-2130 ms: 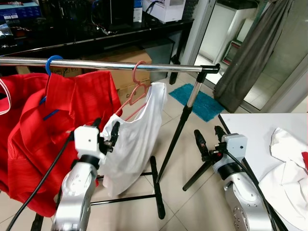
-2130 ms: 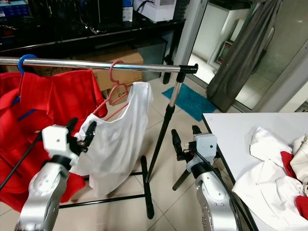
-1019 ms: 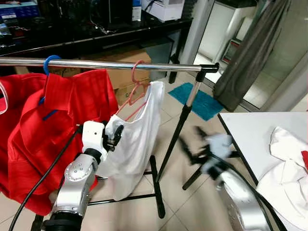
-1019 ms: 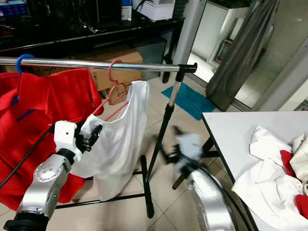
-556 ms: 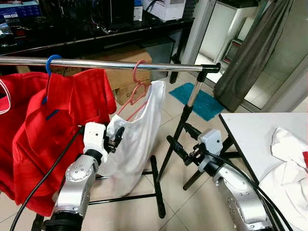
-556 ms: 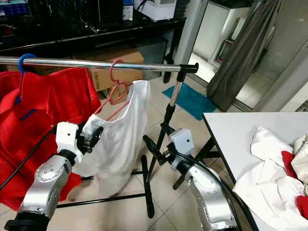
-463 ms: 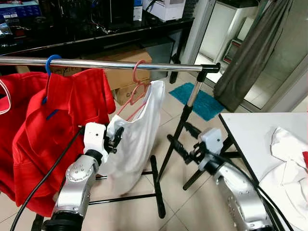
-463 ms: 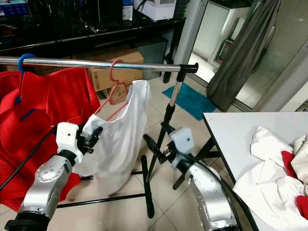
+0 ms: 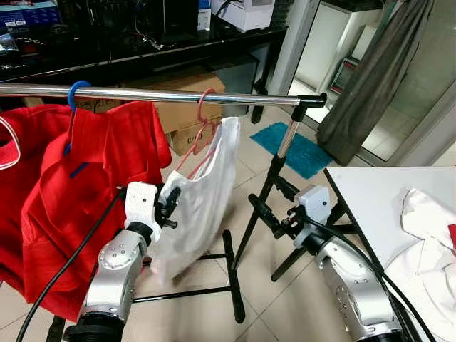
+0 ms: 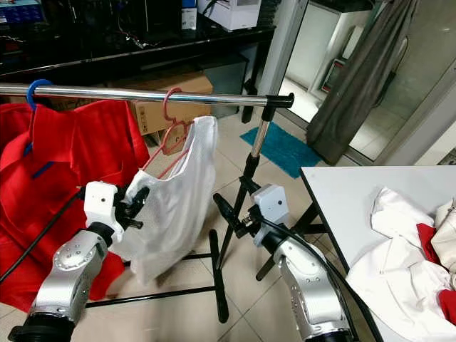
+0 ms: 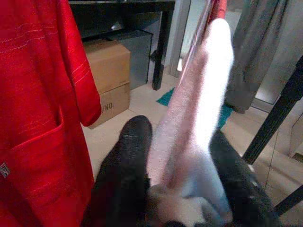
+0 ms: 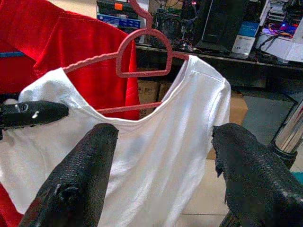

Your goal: Hang hanger

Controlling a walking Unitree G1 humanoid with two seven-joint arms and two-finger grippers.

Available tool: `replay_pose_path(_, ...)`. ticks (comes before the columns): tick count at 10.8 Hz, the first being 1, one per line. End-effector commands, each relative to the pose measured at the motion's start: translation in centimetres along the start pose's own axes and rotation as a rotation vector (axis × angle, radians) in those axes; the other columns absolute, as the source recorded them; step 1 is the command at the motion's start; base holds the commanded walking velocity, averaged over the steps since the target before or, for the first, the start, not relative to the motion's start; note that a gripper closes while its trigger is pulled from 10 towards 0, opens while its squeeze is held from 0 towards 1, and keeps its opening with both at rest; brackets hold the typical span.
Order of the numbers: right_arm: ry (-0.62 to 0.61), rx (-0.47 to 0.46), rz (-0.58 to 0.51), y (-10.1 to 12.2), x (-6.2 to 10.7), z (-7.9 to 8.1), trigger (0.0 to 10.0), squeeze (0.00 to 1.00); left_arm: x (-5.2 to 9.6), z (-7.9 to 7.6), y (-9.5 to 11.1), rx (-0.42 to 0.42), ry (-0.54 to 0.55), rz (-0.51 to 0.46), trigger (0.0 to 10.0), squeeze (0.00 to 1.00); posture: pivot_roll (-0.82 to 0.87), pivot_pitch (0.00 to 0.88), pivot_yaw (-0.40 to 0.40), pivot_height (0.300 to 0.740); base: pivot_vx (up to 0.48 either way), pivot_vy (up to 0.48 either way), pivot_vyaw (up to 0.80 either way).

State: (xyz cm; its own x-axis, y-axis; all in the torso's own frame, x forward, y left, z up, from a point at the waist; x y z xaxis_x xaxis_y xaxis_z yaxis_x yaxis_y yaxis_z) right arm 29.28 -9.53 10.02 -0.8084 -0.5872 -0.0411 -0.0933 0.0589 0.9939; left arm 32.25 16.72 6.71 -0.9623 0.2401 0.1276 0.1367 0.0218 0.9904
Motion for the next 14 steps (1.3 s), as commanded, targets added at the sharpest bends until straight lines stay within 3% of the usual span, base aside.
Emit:
replay_pose_path(1,-0.031,0.000,0.014,-0.3,0.4,-0.7,10.0,0.00,-0.3,-0.7,0.4,-0.005,-0.027,-0.016,0.0,0.00,0.06,0.000,-0.105,0.740,0.000,0.000,0.00)
replay_pose_path(9,-0.048,0.010,0.020,-0.3,0.2,-1.1,10.0,0.00,-0.3,-0.2,1.3,-0.005,0.015,-0.077,0.0,0.00,0.07,0.000,-0.115,0.740,0.000,0.000,0.00)
replay_pose_path(12,-0.064,0.009,0.020,-0.3,0.2,-1.3,10.0,0.00,0.0,0.0,3.5,-0.085,0.043,-0.204,0.0,0.00,0.07,0.000,-0.112,0.740,0.000,0.000,0.00)
replay_pose_path(14,-0.066,0.007,0.019,-0.3,0.2,-1.2,10.0,0.00,0.4,0.0,4.9,-0.090,0.051,-0.288,0.0,0.00,0.07,0.000,-0.111,0.740,0.000,0.000,0.00)
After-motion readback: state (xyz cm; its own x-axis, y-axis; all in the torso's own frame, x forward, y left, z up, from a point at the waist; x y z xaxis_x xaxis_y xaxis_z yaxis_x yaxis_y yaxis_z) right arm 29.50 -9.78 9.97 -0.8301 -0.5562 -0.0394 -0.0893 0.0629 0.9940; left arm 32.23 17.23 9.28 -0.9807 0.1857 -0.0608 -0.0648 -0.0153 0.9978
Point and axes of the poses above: a point about 5 cm out from each wrist's last joint towards the gripper, its own x axis pointing back from the gripper into the wrist, its own y axis along the axis of the wrist's last joint, z = x × y, the point moved 4 cm from there along -x, pointing out of the wrist towards the gripper, and after that the axes turned 5 degrees about x, right-handed, at the moved point
